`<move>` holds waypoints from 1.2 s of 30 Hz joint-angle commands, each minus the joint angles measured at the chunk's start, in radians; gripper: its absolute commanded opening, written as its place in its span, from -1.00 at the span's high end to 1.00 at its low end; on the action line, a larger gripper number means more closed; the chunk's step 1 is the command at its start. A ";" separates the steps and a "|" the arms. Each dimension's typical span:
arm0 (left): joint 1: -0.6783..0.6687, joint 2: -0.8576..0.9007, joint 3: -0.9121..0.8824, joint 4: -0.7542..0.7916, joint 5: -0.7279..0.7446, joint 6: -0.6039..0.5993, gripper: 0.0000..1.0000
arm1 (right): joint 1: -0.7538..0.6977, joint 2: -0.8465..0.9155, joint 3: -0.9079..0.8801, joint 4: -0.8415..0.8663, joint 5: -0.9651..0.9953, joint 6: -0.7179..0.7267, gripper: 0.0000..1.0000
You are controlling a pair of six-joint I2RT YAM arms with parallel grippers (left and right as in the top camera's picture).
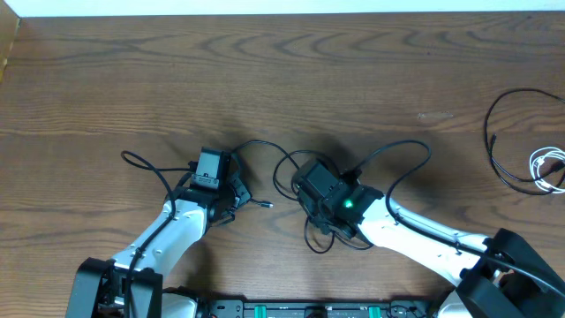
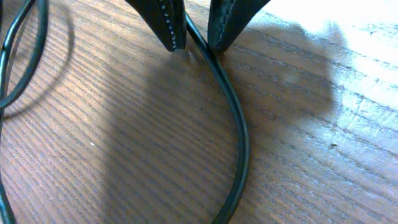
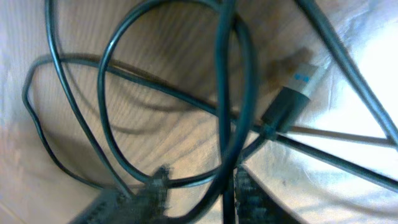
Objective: Untangle cables
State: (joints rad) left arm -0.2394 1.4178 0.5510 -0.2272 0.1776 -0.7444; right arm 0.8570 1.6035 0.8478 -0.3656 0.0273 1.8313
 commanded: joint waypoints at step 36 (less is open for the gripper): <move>-0.163 -0.032 0.037 -0.007 0.329 -0.101 0.84 | -0.221 -0.007 0.058 0.220 -0.455 -1.331 0.18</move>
State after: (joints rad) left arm -0.4019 1.4166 0.5514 -0.2150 0.4698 -0.8425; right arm 0.6392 1.6016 0.8841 -0.1627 -0.3920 0.5911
